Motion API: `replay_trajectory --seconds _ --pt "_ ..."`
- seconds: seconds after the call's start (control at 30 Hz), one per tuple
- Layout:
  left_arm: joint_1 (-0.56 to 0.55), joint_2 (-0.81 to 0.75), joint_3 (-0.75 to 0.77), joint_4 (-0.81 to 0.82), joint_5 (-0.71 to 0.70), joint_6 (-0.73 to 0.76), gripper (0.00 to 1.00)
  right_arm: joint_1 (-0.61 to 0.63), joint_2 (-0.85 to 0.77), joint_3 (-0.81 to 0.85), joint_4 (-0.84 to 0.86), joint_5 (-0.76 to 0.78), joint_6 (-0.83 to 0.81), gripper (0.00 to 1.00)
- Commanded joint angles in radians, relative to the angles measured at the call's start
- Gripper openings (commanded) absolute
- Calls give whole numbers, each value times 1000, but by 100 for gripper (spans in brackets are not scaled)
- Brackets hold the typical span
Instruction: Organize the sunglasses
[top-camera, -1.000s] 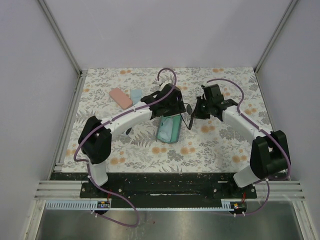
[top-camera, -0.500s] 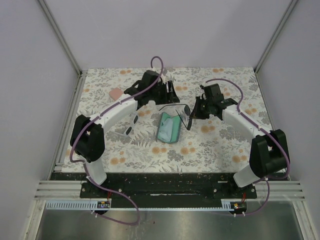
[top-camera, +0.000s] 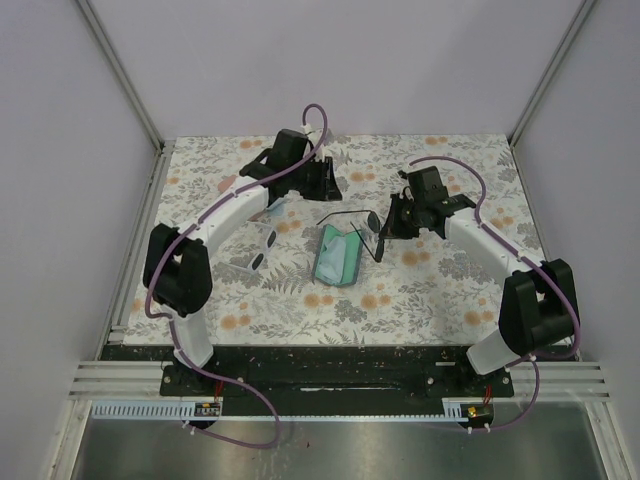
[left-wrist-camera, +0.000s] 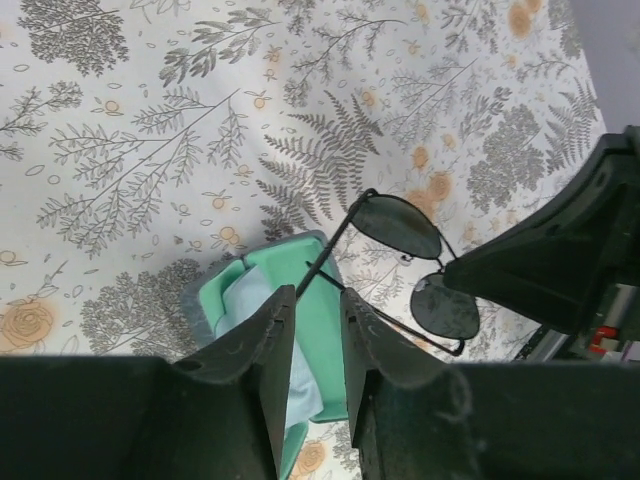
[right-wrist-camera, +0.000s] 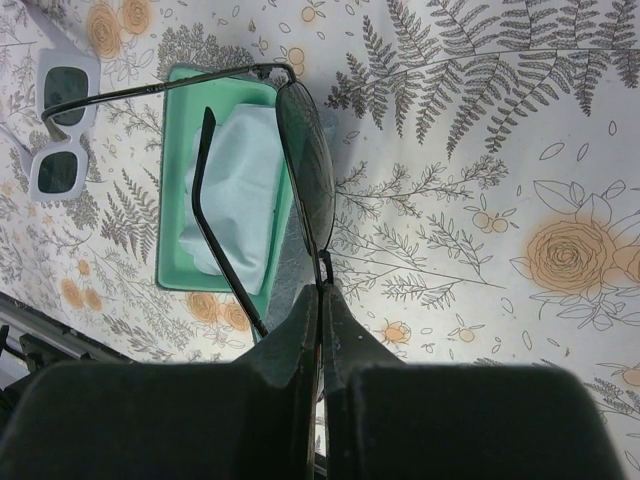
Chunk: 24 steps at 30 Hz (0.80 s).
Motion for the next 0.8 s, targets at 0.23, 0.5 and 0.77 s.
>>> replay_trajectory --seconds 0.23,0.5,0.77 --pt "15 34 10 -61 20 93 36 -2 -1 60 1 -16 -19 0" --pt "12 47 -34 -48 73 84 23 -2 13 72 1 -17 -19 0" --pt "4 53 -68 -9 106 58 25 -2 23 78 1 -23 -14 0"
